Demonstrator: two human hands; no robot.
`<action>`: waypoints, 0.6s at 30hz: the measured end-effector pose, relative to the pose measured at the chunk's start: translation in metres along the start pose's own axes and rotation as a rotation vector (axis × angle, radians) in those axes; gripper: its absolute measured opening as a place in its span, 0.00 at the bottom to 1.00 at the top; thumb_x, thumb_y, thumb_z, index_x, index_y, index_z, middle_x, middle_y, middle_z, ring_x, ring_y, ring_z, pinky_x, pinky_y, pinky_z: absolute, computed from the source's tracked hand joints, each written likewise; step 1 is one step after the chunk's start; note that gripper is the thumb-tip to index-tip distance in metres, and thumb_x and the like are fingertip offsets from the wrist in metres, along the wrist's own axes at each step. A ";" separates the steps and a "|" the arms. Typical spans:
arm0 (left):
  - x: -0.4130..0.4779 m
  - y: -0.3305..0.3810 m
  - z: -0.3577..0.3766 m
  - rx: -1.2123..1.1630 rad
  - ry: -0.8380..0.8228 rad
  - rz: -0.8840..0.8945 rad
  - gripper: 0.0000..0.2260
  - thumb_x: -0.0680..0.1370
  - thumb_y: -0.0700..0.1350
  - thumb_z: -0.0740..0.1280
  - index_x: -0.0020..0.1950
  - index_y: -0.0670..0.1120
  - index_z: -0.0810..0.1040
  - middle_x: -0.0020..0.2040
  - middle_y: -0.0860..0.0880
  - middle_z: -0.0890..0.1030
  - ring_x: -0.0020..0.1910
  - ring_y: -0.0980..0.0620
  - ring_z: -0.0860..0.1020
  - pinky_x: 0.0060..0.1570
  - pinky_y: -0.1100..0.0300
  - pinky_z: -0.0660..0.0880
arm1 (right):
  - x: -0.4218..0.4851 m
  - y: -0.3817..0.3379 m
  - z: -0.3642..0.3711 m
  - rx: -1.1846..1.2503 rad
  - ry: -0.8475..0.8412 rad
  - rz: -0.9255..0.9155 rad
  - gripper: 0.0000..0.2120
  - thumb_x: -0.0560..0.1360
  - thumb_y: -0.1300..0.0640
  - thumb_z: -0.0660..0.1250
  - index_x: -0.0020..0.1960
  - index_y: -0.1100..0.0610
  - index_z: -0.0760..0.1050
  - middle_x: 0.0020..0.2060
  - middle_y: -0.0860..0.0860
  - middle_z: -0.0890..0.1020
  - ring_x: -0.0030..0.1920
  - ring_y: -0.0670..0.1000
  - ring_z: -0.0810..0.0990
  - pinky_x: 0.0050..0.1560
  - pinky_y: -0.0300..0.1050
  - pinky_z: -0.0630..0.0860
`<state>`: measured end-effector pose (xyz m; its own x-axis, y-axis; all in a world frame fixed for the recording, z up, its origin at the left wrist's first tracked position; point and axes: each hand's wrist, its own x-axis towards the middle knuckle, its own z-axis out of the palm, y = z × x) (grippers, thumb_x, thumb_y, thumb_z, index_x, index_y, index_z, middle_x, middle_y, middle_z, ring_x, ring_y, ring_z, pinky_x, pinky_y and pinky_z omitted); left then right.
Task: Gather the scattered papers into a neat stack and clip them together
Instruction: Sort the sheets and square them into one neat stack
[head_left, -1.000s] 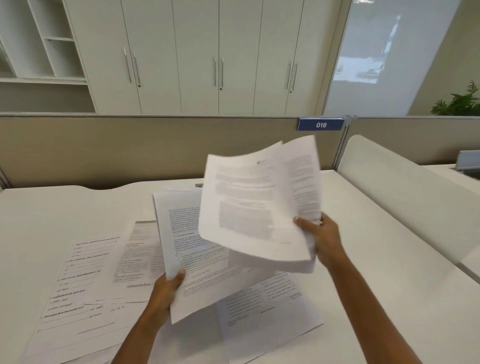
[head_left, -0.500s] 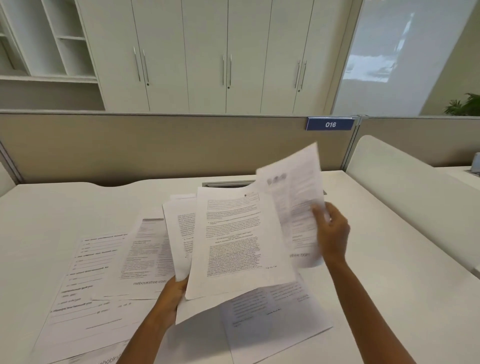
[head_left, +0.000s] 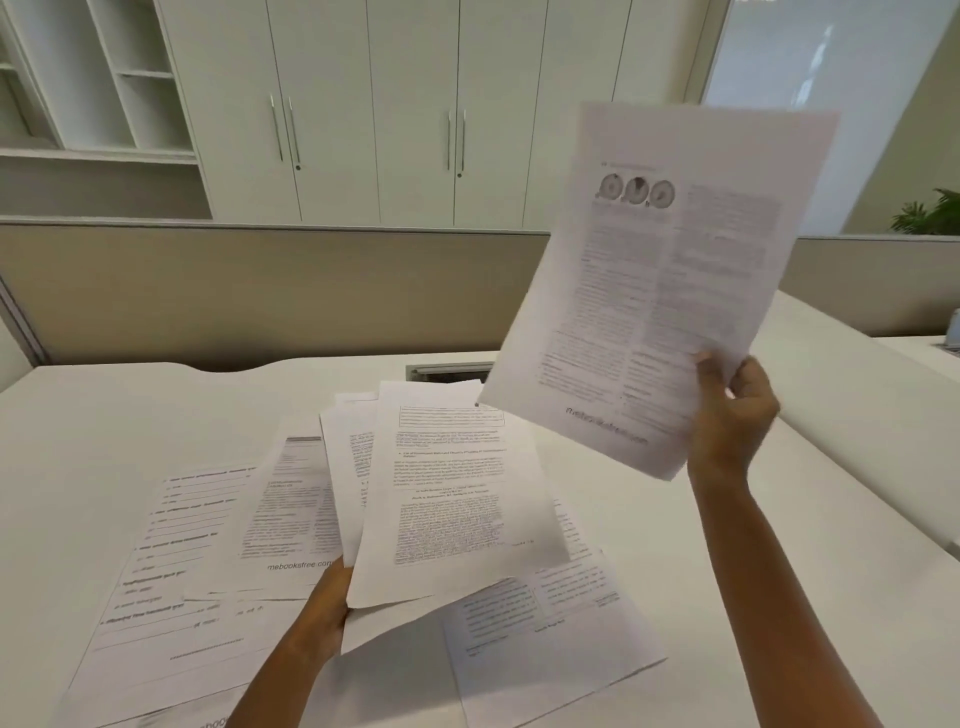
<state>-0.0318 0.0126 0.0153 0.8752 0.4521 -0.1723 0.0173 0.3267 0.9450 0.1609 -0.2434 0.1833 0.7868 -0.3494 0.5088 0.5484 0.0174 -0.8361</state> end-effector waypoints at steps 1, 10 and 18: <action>0.000 0.000 0.001 0.005 0.011 0.001 0.09 0.76 0.37 0.62 0.47 0.50 0.78 0.37 0.55 0.86 0.35 0.57 0.83 0.28 0.66 0.77 | -0.003 0.007 0.001 -0.040 -0.085 0.068 0.06 0.75 0.58 0.66 0.38 0.55 0.73 0.33 0.48 0.75 0.34 0.41 0.71 0.38 0.38 0.70; 0.004 0.004 0.011 -0.002 -0.007 -0.108 0.05 0.77 0.43 0.62 0.46 0.51 0.76 0.33 0.56 0.85 0.31 0.59 0.82 0.24 0.67 0.75 | -0.066 0.059 0.014 -0.345 -0.557 0.324 0.04 0.75 0.59 0.65 0.48 0.59 0.77 0.42 0.54 0.81 0.41 0.54 0.80 0.34 0.33 0.73; 0.005 0.007 0.011 0.150 -0.055 -0.119 0.04 0.74 0.42 0.67 0.47 0.44 0.78 0.34 0.50 0.85 0.35 0.53 0.83 0.30 0.63 0.77 | -0.084 0.072 0.014 0.004 -0.875 1.016 0.18 0.70 0.62 0.71 0.57 0.66 0.73 0.48 0.60 0.84 0.44 0.58 0.84 0.39 0.47 0.81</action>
<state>-0.0218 0.0079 0.0237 0.8878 0.3702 -0.2735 0.1903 0.2458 0.9505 0.1383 -0.1992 0.0827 0.7636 0.5301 -0.3687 -0.3837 -0.0867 -0.9194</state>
